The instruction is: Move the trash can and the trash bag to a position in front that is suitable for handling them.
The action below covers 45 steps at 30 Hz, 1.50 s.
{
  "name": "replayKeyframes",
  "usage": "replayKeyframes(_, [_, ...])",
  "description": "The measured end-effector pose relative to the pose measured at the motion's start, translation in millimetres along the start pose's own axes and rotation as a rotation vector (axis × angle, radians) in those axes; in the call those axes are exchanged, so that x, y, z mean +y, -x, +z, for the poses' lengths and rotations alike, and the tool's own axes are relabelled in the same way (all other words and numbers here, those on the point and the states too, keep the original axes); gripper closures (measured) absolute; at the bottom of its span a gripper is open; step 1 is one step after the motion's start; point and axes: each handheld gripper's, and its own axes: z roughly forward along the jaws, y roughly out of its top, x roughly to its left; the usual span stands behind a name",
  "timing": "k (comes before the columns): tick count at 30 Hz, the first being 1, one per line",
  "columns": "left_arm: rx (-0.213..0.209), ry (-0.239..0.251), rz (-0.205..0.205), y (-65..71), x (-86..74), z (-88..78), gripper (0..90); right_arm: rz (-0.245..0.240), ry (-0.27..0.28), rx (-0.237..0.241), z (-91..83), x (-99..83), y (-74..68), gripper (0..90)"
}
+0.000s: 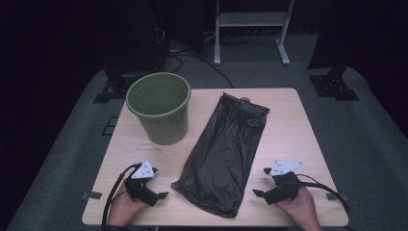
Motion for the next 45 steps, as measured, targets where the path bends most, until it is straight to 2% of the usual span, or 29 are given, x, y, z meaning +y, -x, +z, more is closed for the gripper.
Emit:
replayKeyframes(3, [0.002,0.0,-0.002,-0.1,0.0,0.0,0.0,-0.002,0.012,0.011,4.5,8.1,-2.6,13.0])
replayKeyframes(7, [0.002,0.0,-0.002,-0.1,0.0,0.0,0.0,-0.014,-0.006,0.01,13.4,14.9,-4.4,13.4])
replayKeyframes(9, [0.002,0.0,-0.002,-0.2,0.0,0.0,0.0,-0.005,0.012,0.033,17.4,17.2,-4.0,14.7])
replayKeyframes(11, [0.004,0.0,-0.002,-0.3,0.0,0.0,0.0,0.001,0.016,0.036,20.5,19.0,-2.5,14.7])
replayKeyframes(13, [0.004,0.001,-0.004,-0.2,0.0,0.0,0.0,-0.024,-0.012,0.02,25.0,23.0,-3.9,14.7])
replayKeyframes(15, [0.004,0.001,-0.005,-0.2,-0.1,0.0,0.0,-0.032,-0.012,0.031,31.2,26.8,-6.1,15.1])
replayKeyframes(17, [0.004,0.001,-0.005,-0.2,0.0,0.0,0.0,-0.022,-0.004,0.057,36.6,27.3,-5.7,18.1])
replayKeyframes(20, [0.004,0.001,-0.006,-0.2,0.0,0.0,0.0,-0.018,-0.026,0.052,42.0,26.5,-3.6,18.7])
replayKeyframes(24, [0.005,0.001,-0.006,-0.3,-0.1,0.1,0.0,-0.037,-0.031,0.02,44.7,25.9,-3.0,29.4])
replayKeyframes(25, [0.005,0.001,-0.006,-0.3,-0.1,0.1,0.0,-0.037,-0.031,0.02,44.7,25.9,-3.0,29.4])
replayKeyframes(26, [0.006,0.001,-0.006,-0.3,-0.1,0.1,0.0,-0.054,-0.026,0.007,43.8,25.4,-3.7,38.5])
replayKeyframes(27, [0.007,0.002,-0.008,-0.2,-0.1,0.1,0.0,-0.055,-0.024,0.008,43.2,25.5,-4.0,43.8])
replayKeyframes(28, [0.007,0.002,-0.008,-0.2,-0.1,0.1,0.0,-0.055,-0.024,0.008,43.2,25.5,-4.0,43.8])
replayKeyframes(29, [0.007,0.002,-0.008,-0.2,-0.1,0.1,0.0,-0.059,-0.021,0.011,42.0,25.3,-4.9,53.7])
replayKeyframes(36, [0.009,0.002,-0.01,-0.3,-0.1,0.1,0.0,-0.044,-0.035,0.016,39.3,26.2,-3.6,86.6])
replayKeyframes(38, [0.01,0.0,-0.009,-0.5,-0.1,-0.1,0.0,-0.045,-0.041,0.02,38.7,26.4,-3.7,88.9])
replayKeyframes(45, [0.011,0.001,-0.01,-0.5,-0.1,0.0,0.0,-0.062,-0.076,-0.026,26.2,25.3,-1.7,89.0])
